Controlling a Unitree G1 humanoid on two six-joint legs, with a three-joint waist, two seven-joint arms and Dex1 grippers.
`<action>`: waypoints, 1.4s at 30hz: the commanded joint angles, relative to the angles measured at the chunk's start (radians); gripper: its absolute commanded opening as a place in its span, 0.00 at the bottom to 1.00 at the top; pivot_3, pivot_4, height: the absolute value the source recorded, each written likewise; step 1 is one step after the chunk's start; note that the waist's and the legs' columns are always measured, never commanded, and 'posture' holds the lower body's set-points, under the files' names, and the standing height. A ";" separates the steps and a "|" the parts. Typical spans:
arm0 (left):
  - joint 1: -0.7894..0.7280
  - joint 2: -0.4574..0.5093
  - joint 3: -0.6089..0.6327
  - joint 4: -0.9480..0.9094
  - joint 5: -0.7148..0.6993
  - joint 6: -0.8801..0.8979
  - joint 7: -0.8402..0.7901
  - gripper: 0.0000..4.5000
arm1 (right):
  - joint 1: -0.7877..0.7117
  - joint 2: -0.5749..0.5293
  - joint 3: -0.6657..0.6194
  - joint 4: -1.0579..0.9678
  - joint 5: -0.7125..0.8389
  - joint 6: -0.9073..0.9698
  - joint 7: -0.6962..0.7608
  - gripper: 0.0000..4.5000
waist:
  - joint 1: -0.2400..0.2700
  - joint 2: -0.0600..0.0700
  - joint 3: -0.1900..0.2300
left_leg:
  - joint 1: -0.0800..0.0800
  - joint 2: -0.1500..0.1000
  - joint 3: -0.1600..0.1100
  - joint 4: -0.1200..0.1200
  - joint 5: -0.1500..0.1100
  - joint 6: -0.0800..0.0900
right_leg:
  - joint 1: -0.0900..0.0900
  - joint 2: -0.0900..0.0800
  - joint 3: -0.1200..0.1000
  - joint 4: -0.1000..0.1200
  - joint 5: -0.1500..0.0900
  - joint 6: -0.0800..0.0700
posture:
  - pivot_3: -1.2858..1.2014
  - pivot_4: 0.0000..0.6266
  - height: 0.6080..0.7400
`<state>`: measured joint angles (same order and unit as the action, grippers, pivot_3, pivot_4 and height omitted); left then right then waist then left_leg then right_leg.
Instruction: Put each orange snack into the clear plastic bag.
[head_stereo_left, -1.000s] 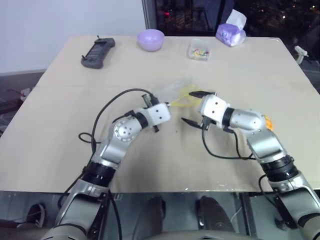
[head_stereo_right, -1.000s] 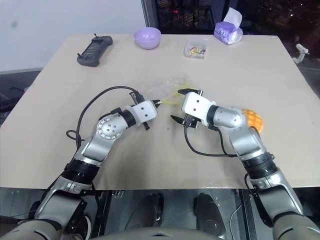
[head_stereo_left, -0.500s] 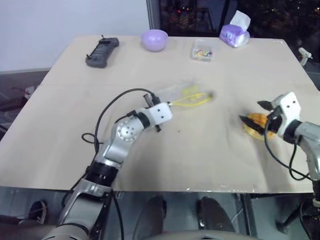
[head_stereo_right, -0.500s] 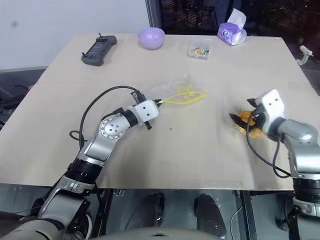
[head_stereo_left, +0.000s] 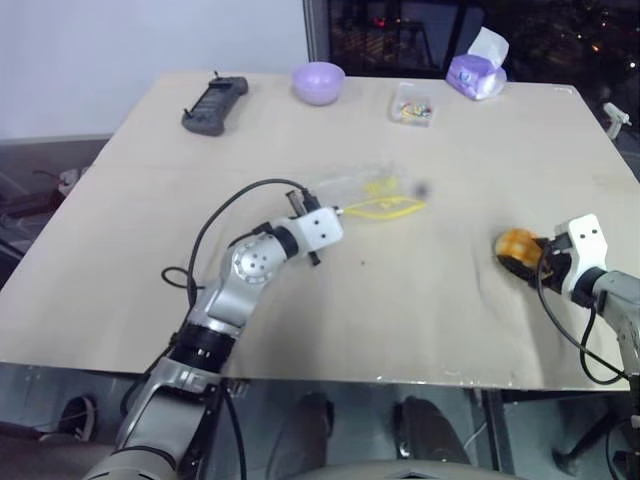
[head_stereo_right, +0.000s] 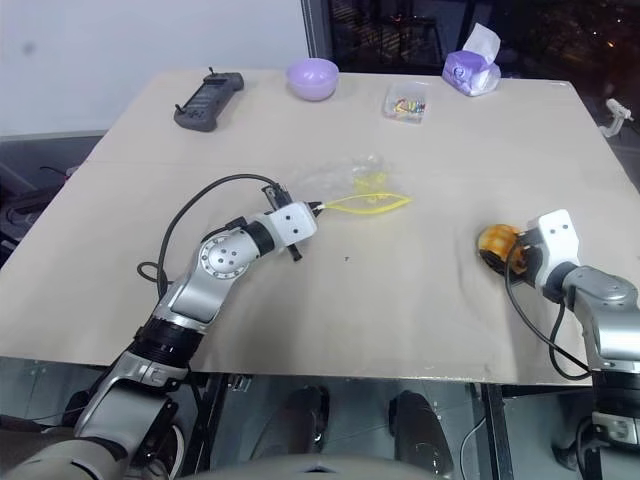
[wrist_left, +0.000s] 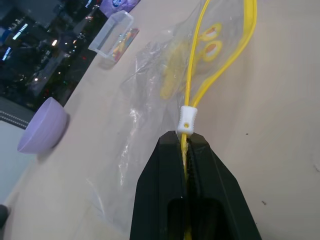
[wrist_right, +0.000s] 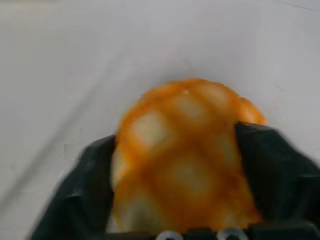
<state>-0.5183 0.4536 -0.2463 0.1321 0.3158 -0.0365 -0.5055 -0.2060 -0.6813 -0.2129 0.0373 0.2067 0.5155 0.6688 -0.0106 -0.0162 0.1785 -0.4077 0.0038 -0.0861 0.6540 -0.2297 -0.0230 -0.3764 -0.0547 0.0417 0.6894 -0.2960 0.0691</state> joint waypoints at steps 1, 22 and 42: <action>-0.035 -0.013 0.009 -0.005 0.001 -0.004 0.018 0.00 | 0.018 -0.014 0.009 0.037 -0.023 0.001 -0.015 0.40 | 0.000 0.000 0.000 | 0.000 0.000 0.000 0.000 0.000 0.000 | 0.000 0.000 0.000 0.000 0.000 0.000 | 0.52 0.24 0.97; -0.073 -0.093 -0.047 0.017 0.012 0.008 0.009 0.00 | -0.227 0.036 0.332 -0.483 0.101 0.095 0.161 0.01 | -0.025 0.001 0.001 | -0.003 0.000 -0.002 -0.001 0.000 0.000 | -0.002 0.001 -0.002 -0.001 0.000 0.000 | 0.52 0.24 0.97; -0.027 -0.080 -0.037 -0.074 0.012 0.023 0.005 0.00 | -0.402 0.094 0.451 -0.167 -0.072 -0.084 0.169 0.01 | -0.022 0.001 0.001 | -0.005 0.000 -0.004 -0.001 0.000 0.000 | -0.003 0.000 -0.004 -0.004 0.000 0.000 | 0.52 0.24 0.97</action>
<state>-0.5433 0.3693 -0.2864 0.1070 0.3313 0.0035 -0.5005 -0.5792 -0.5826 0.2737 -0.1234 0.1402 0.4602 0.8369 -0.0324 -0.0148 0.1794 -0.4129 0.0039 -0.0896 0.6532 -0.2296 -0.0232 -0.3794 -0.0545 0.0379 0.6855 -0.2960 0.0691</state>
